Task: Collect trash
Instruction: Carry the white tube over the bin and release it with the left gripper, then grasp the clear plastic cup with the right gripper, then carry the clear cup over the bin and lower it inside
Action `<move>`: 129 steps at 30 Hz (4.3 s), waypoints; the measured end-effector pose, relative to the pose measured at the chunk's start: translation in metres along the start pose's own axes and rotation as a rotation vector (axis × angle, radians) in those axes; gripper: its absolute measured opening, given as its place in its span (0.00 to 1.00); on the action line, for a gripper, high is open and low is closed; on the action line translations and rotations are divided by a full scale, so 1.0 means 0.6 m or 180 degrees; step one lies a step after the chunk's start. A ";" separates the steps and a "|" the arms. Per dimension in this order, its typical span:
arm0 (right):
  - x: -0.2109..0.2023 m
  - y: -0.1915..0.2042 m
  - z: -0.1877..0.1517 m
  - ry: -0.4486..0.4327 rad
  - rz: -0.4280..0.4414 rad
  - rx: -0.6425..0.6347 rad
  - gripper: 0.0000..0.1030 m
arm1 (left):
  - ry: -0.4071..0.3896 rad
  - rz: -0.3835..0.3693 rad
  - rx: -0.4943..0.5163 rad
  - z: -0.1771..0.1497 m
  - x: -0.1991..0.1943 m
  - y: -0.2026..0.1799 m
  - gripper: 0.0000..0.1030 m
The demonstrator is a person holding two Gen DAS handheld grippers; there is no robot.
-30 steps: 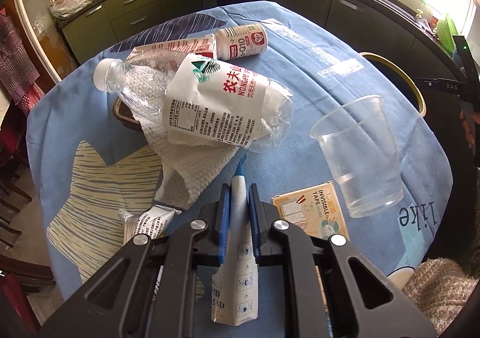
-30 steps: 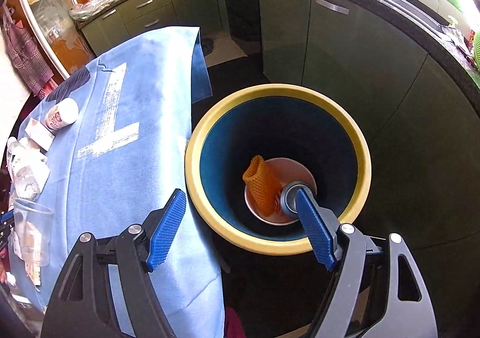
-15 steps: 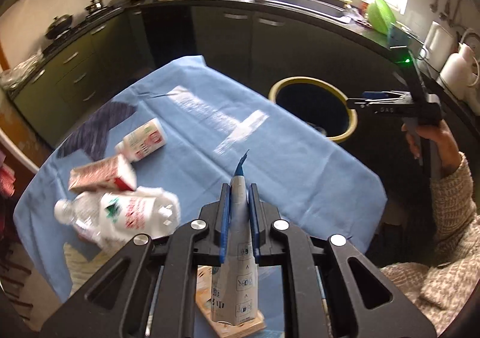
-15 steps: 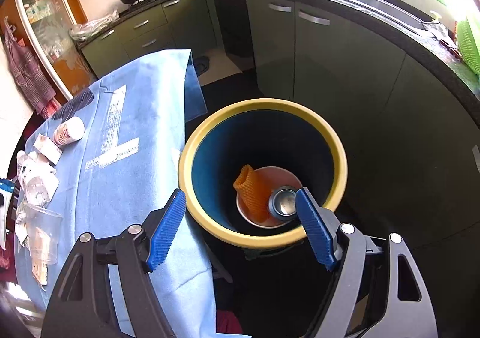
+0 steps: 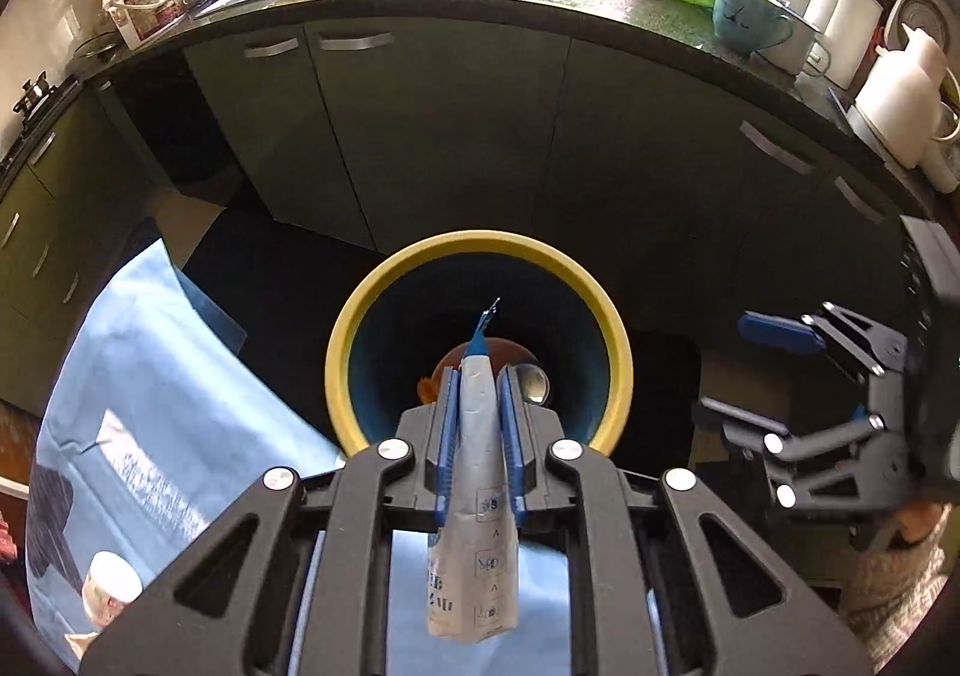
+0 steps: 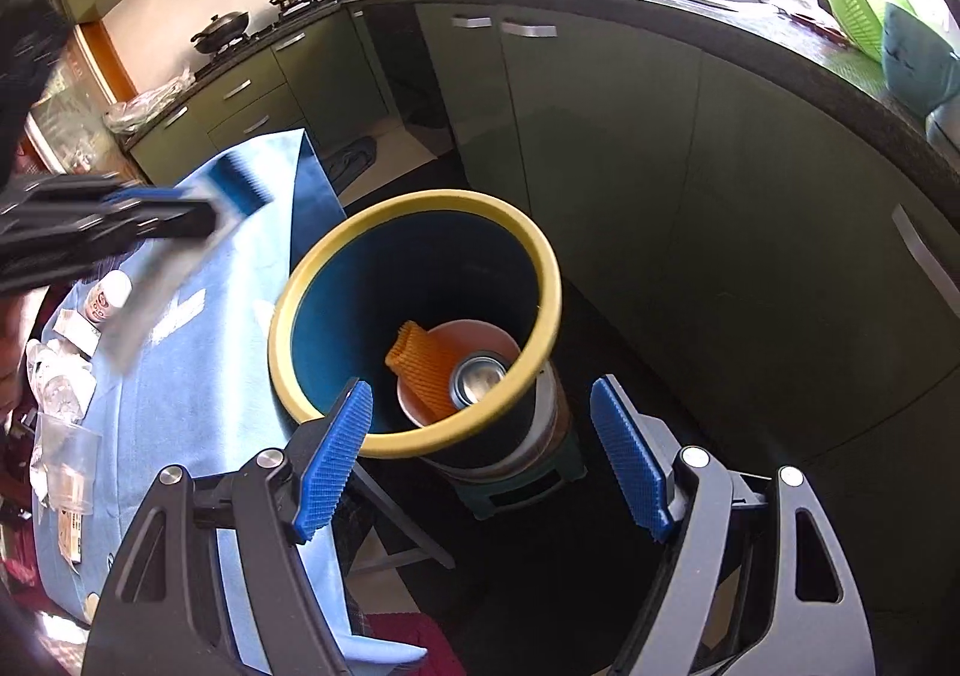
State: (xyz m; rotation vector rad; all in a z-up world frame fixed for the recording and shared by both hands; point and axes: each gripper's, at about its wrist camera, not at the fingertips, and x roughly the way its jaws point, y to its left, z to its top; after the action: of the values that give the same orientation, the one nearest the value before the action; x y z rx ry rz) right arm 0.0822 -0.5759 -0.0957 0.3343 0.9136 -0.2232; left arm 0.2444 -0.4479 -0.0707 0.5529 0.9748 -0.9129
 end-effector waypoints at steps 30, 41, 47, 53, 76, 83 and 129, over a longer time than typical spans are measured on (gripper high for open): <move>0.021 0.326 -0.048 0.0475 0.0966 -0.1039 0.75 | -0.1006 0.0582 -0.1436 -0.420 -0.370 0.208 0.61; 0.027 0.510 -0.108 0.0922 0.1707 -0.1063 0.82 | -0.1085 0.1095 -0.1935 -0.612 -0.409 0.226 0.63; 0.049 0.535 -0.114 0.1053 0.1641 -0.0972 0.82 | -0.1142 0.1182 -0.1917 -0.638 -0.418 0.220 0.66; 0.068 0.565 -0.122 0.1095 0.1505 -0.1073 0.82 | -0.1162 0.1185 -0.1883 -0.645 -0.421 0.222 0.66; 0.001 0.530 -0.097 0.0284 0.0825 -0.1506 0.57 | -0.1071 0.1171 -0.1850 -0.643 -0.408 0.218 0.67; 0.015 0.404 -0.021 0.0083 0.0213 -0.1218 0.57 | -0.1008 0.1162 -0.1796 -0.627 -0.397 0.210 0.67; 0.023 0.197 -0.033 -0.0176 -0.0075 -0.0573 0.82 | -0.0040 0.0937 -0.2220 -0.614 -0.198 0.128 0.62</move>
State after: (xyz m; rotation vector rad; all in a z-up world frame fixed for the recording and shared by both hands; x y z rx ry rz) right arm 0.1147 -0.4595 -0.0959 0.1501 0.8762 -0.1697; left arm 0.1113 -0.0830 -0.1402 0.0870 1.0881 -0.2744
